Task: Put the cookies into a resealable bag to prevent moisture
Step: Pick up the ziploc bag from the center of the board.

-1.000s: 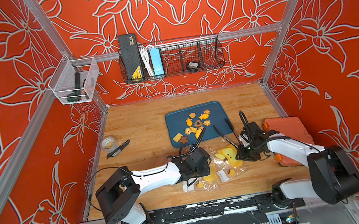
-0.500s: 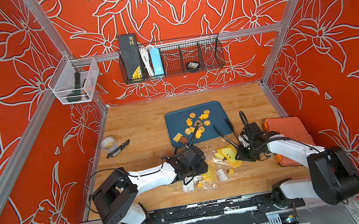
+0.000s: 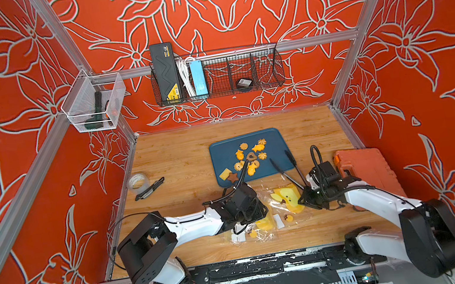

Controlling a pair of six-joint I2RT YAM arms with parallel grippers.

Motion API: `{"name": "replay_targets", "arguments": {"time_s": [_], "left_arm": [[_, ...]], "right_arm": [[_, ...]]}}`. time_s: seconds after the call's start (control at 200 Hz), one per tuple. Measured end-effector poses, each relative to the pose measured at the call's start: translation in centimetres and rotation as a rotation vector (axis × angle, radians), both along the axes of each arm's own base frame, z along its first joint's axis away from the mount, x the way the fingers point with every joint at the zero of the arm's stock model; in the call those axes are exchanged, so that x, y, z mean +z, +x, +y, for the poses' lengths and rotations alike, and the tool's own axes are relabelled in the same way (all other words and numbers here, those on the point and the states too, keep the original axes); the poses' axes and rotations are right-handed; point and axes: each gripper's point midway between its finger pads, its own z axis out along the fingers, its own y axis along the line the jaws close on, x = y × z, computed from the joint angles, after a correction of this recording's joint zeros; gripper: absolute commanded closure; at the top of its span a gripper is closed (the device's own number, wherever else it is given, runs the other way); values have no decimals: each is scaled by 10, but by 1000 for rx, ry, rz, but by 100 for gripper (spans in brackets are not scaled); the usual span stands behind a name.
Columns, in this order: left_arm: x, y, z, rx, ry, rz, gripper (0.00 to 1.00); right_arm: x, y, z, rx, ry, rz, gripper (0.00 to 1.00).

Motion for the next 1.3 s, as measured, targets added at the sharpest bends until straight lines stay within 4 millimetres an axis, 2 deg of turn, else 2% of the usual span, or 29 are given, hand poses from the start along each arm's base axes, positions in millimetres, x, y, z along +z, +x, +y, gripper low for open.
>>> {"name": "replay_targets", "arguments": {"time_s": [0.165, 0.325, 0.5, 0.606, 0.796, 1.301], "left_arm": [[2, 3, -2, 16, -22, 0, 68], [-4, 1, 3, 31, -16, 18, 71], [-8, -3, 9, 47, -12, 34, 63], [-9, -7, 15, 56, -14, 43, 63], [-6, -13, 19, 62, -34, 52, 64], [3, -16, 8, 32, -108, 56, 67]], "right_arm": [[-1, -7, 2, -65, 50, 2, 82], [-3, -12, 2, -128, 98, -4, 87], [-4, -18, 2, -178, 135, -13, 95], [-3, -20, -1, -209, 139, -29, 99], [-3, -22, -7, -270, 146, -50, 100], [-1, -21, -12, -483, 274, -66, 100]]}}
